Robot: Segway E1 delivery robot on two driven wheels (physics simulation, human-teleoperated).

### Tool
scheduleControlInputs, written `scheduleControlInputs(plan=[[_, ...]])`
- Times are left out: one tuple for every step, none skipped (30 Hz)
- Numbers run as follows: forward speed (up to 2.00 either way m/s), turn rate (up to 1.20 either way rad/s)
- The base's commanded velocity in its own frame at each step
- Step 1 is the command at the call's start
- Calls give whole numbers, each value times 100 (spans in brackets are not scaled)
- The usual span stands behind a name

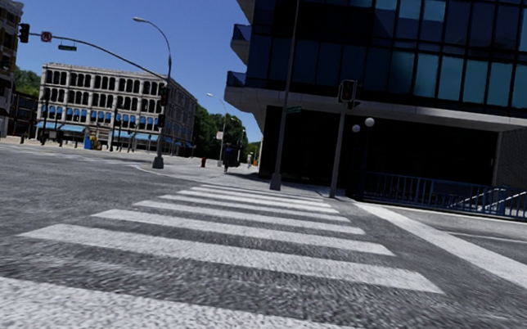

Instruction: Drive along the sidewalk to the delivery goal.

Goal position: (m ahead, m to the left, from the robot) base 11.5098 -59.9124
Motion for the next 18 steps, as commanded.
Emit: scheduleControlInputs(plan=[[175, 66], [175, 54], [175, 32], [175, 16], [175, 6], [175, 3], [175, 2], [175, 2], [175, 1], [175, 1], [175, 0], [175, 0], [175, 0], [175, 0], [175, 0], [175, 0], [175, 0], [175, 0]])
